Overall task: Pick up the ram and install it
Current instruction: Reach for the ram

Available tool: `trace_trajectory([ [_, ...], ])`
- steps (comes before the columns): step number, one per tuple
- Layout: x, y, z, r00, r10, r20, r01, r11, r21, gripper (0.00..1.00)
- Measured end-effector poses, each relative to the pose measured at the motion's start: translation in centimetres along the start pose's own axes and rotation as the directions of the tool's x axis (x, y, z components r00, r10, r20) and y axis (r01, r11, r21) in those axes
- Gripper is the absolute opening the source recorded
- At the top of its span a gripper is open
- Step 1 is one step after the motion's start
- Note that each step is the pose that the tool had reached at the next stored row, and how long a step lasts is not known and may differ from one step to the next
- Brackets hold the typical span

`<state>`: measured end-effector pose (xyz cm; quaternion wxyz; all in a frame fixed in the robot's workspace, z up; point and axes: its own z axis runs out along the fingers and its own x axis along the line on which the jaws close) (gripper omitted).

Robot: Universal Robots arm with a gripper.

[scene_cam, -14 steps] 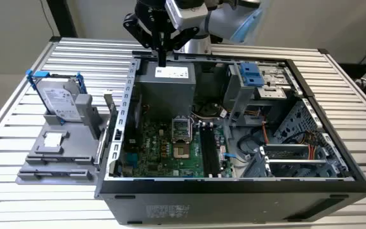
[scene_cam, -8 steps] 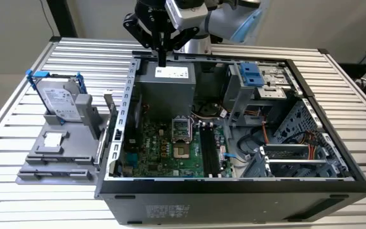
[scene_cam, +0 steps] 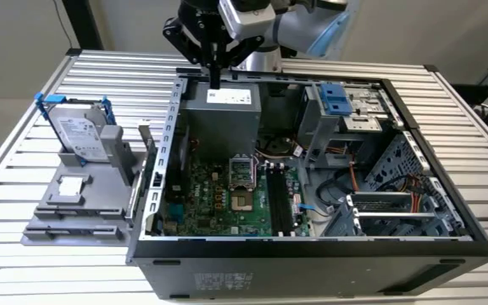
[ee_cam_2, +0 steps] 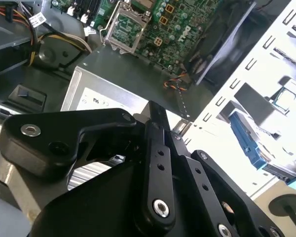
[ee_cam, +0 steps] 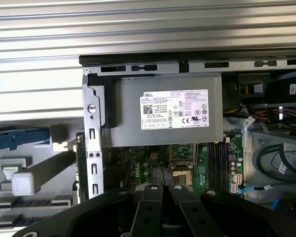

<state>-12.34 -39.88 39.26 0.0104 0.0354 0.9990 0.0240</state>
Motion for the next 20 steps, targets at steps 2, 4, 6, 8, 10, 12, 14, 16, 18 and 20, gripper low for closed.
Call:
trace_trajectory([
  [2,0.32,-0.02,-0.01,1.0,0.0,-0.0001,0.0,1.0,0.0001,0.0],
  [4,0.74,-0.05,-0.02,1.0,-0.001,-0.0001,0.001,1.0,0.0,0.0],
  [6,1.25,-0.09,-0.03,1.0,-0.001,-0.0001,0.001,1.0,0.0,0.0],
  [8,1.8,-0.13,-0.04,1.0,-0.002,-0.0001,0.002,1.0,0.0,0.0],
  [10,2.38,-0.17,-0.05,1.0,-0.003,-0.0002,0.003,1.0,-0.0001,0.0],
  [12,2.93,-0.21,-0.06,1.0,-0.004,-0.0002,0.004,1.0,-0.0001,0.0],
  [14,3.44,-0.24,-0.08,1.0,-0.004,-0.0003,0.004,1.0,0.0,0.0],
  [16,4.06,-0.29,-0.1,1.0,-0.004,-0.0003,0.004,1.0,0.0,0.0],
  [18,4.73,-0.33,-0.11,1.0,-0.004,-0.0002,0.004,1.0,-0.0001,0.0],
  [20,5.25,-0.37,-0.12,1.0,-0.005,-0.0003,0.005,1.0,0.0,0.0],
])
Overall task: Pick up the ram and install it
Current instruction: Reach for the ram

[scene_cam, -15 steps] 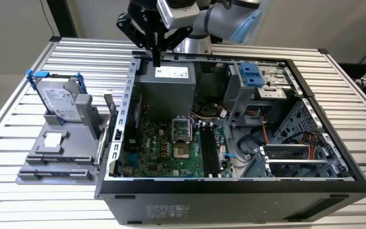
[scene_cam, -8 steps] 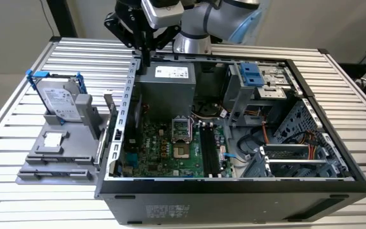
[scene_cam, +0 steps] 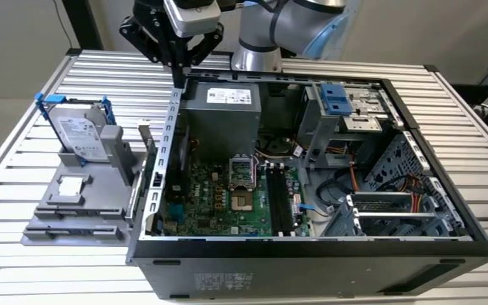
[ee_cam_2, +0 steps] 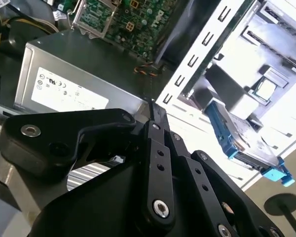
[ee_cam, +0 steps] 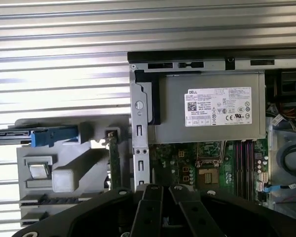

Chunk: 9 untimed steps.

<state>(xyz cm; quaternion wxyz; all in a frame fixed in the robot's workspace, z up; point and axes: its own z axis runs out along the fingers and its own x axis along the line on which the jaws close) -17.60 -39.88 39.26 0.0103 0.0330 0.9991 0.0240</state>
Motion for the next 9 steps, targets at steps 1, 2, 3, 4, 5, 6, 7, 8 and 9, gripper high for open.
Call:
trace_trajectory([
  [1,0.27,-0.02,0.0,1.0,0.0,0.0,0.0,1.0,-0.0001,0.0],
  [2,0.52,-0.03,-0.01,1.0,0.0,0.0,0.0,1.0,0.0,0.0],
  [3,0.76,-0.05,-0.02,1.0,0.0,-0.0001,0.0,1.0,0.0001,0.0],
  [4,0.98,-0.06,-0.02,1.0,-0.001,0.0,0.001,1.0,0.0,0.0],
  [5,1.19,-0.07,-0.03,1.0,-0.001,-0.0001,0.001,1.0,0.0,0.0],
  [6,1.39,-0.09,-0.03,1.0,-0.001,0.0,0.001,1.0,-0.0001,0.0],
  [7,1.65,-0.11,-0.04,1.0,-0.001,-0.0001,0.001,1.0,-0.0001,0.0],
  [8,1.91,-0.13,-0.04,1.0,-0.001,0.0,0.001,1.0,-0.0001,0.0],
  [9,2.19,-0.14,-0.05,1.0,-0.002,-0.0001,0.002,1.0,0.0,0.0],
])
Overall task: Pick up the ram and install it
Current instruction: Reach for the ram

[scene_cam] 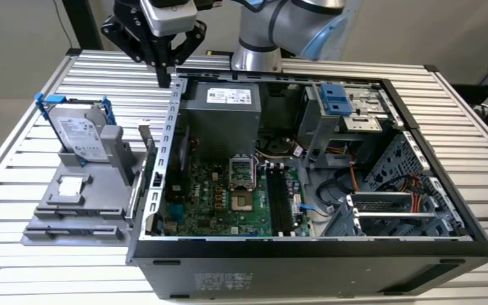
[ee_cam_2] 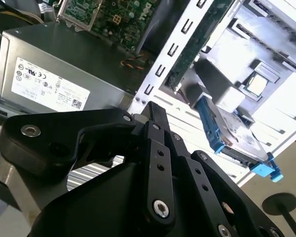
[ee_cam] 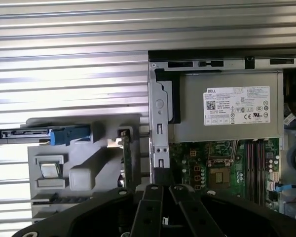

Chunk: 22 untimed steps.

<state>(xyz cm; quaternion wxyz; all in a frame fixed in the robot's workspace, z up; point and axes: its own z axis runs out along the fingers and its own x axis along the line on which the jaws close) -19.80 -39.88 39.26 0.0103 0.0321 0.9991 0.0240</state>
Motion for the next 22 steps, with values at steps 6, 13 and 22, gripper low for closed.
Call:
trace_trajectory([
  [6,1.55,-0.1,-0.03,1.0,-0.002,0.0,0.002,1.0,-0.0001,0.0],
  [13,3.74,-0.24,-0.08,1.0,-0.004,-0.0001,0.004,1.0,-0.0001,0.0],
  [22,6.33,-0.4,-0.14,1.0,-0.007,-0.0004,0.007,1.0,-0.0001,0.0],
])
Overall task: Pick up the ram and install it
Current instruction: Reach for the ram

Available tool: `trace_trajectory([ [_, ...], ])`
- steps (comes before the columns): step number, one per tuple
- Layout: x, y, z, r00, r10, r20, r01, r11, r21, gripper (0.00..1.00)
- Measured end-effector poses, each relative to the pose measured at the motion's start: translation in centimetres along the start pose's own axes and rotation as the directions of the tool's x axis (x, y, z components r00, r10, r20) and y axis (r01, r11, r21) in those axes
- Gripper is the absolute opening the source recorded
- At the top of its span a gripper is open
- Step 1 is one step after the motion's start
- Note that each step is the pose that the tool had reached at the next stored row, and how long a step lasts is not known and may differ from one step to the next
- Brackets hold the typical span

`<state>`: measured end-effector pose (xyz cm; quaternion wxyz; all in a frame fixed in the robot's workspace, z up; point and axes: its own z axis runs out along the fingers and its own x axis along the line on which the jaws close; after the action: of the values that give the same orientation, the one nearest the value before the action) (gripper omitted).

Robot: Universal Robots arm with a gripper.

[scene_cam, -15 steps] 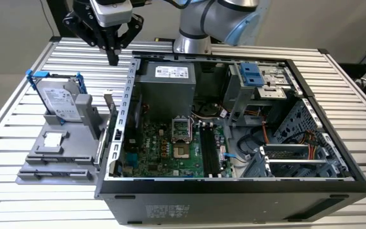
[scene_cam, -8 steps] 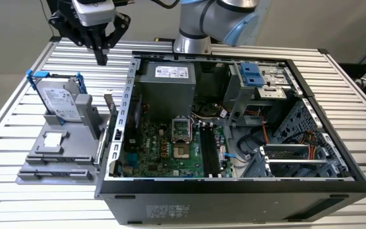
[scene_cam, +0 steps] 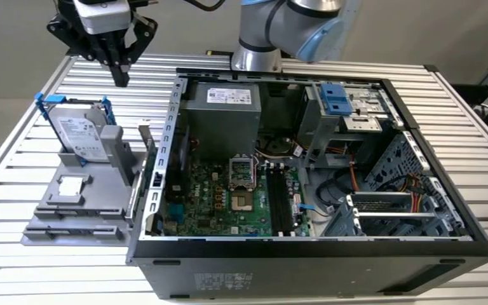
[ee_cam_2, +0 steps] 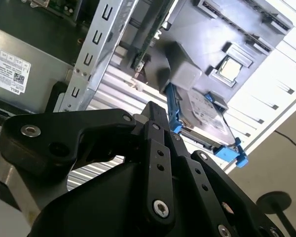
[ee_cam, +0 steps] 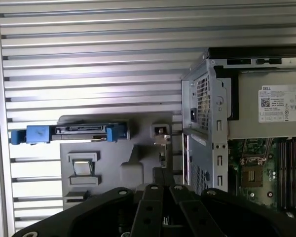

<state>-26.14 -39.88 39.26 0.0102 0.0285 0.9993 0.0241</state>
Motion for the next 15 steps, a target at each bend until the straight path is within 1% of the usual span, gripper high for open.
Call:
trace_trajectory([
  [8,2.25,-0.13,-0.04,1.0,-0.003,-0.0001,0.003,1.0,-0.0002,0.0],
  [15,4.35,-0.25,-0.09,1.0,-0.006,-0.0003,0.006,1.0,-0.0002,0.0],
])
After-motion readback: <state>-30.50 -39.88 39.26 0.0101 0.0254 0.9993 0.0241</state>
